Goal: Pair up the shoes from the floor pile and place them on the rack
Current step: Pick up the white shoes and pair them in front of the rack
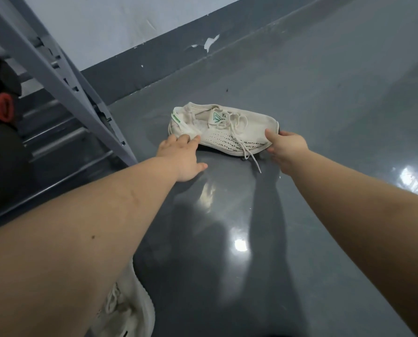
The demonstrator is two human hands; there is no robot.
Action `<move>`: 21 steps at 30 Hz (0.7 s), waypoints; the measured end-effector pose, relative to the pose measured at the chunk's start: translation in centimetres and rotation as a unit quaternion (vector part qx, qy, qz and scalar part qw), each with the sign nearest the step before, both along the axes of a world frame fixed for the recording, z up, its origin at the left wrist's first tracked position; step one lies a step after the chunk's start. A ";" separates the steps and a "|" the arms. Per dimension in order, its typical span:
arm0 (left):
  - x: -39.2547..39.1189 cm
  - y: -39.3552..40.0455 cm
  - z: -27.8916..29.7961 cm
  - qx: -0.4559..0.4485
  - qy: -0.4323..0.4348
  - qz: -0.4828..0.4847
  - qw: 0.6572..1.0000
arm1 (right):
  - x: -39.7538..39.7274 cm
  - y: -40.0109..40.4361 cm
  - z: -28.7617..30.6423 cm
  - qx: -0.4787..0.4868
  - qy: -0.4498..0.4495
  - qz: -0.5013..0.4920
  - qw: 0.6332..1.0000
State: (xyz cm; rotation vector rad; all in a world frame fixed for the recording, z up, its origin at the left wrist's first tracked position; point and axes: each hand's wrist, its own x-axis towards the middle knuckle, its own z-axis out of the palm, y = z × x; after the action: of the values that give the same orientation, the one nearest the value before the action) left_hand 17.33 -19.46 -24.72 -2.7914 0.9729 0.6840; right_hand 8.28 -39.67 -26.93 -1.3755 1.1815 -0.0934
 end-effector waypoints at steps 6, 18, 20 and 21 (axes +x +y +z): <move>-0.7 1.0 -0.2 -0.016 -0.020 -0.014 1.000 | -1.7 0.9 -0.7 -0.020 -0.015 -0.069 0.997; -7.4 4.6 -1.6 -0.215 -0.066 -0.031 0.974 | -9.4 3.0 -0.2 -0.016 0.022 -0.036 0.999; -9.1 5.6 -2.0 -0.247 -0.075 -0.036 0.966 | -10.7 3.4 0.1 -0.021 0.030 -0.018 0.999; -10.0 6.2 -2.1 -0.264 -0.081 -0.039 0.960 | -11.4 3.5 0.3 -0.022 0.035 -0.011 0.999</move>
State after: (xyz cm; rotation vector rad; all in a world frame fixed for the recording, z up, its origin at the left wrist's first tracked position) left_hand 7.33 -13.29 -26.78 -3.1573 1.3928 0.1939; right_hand -3.10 -36.13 -26.63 -1.4136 1.2604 -0.0870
